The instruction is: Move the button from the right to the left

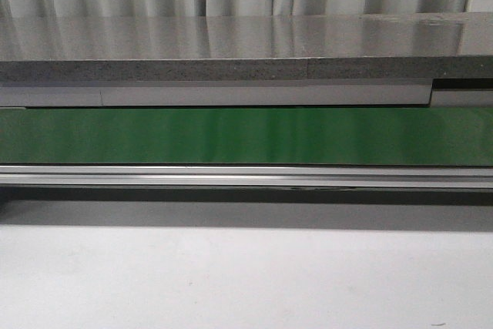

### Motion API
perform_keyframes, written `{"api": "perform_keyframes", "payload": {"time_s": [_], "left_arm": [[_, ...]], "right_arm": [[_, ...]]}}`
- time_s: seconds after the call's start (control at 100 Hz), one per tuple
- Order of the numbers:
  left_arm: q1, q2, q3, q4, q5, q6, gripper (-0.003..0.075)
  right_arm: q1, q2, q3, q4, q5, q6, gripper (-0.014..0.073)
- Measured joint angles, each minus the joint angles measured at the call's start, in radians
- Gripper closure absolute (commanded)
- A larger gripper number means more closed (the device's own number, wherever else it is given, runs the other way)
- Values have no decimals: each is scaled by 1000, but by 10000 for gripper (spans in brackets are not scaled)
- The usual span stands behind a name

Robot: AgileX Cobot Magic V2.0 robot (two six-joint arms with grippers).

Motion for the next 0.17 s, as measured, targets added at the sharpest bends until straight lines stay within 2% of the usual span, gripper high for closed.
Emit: {"api": "perform_keyframes", "payload": {"time_s": [0.17], "left_arm": [[0,0,0,0,0,0,740]], "right_arm": [[0,0,0,0,0,0,660]]}}
